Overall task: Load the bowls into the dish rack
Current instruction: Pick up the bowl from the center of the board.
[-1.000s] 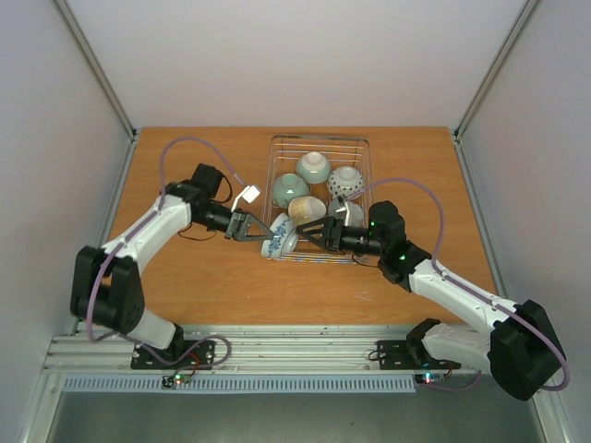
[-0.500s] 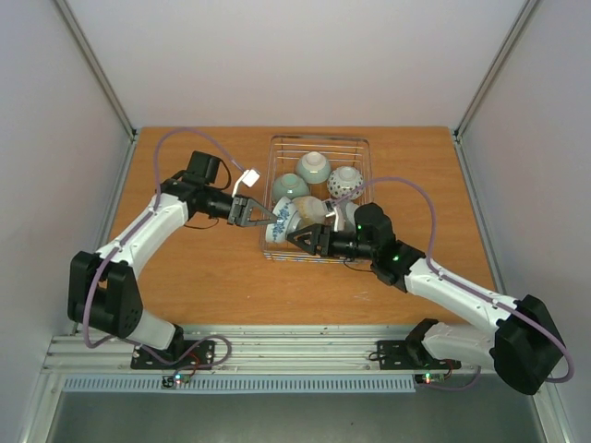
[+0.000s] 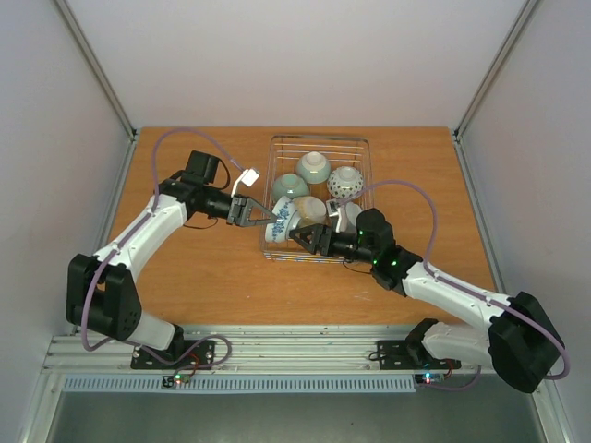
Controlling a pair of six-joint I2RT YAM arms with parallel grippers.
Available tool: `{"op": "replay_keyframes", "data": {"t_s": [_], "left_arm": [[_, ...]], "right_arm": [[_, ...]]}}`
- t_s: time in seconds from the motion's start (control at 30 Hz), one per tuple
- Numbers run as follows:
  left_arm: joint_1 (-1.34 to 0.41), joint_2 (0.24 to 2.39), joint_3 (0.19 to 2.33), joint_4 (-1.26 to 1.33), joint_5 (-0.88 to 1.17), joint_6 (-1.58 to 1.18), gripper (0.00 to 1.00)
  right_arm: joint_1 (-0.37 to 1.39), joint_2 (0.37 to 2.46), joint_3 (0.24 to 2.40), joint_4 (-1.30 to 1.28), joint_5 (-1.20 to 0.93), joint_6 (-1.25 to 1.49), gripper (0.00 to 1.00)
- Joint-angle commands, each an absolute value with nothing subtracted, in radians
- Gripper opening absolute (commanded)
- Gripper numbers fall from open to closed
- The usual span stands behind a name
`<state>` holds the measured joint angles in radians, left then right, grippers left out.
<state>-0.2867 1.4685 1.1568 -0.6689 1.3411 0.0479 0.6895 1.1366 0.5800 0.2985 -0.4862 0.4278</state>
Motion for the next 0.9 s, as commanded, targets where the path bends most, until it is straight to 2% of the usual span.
{"op": "replay_keyframes", "data": {"t_s": [0.0,0.57,0.87], "left_arm": [[-0.283,1.434,1.173,-0.630,1.378,0.048,0.01],[-0.282,1.426,1.170,-0.649,1.395,0.076,0.00],[-0.283,1.425,1.170,-0.657,1.399,0.081,0.01]], "right_arm": [[0.694,1.172,0.537,0.478,-0.476,0.458,0.69],[0.694,1.241,0.445,0.790,-0.427,0.438,0.69],[0.676,1.360,0.405,1.038,-0.436,0.520,0.66]]}}
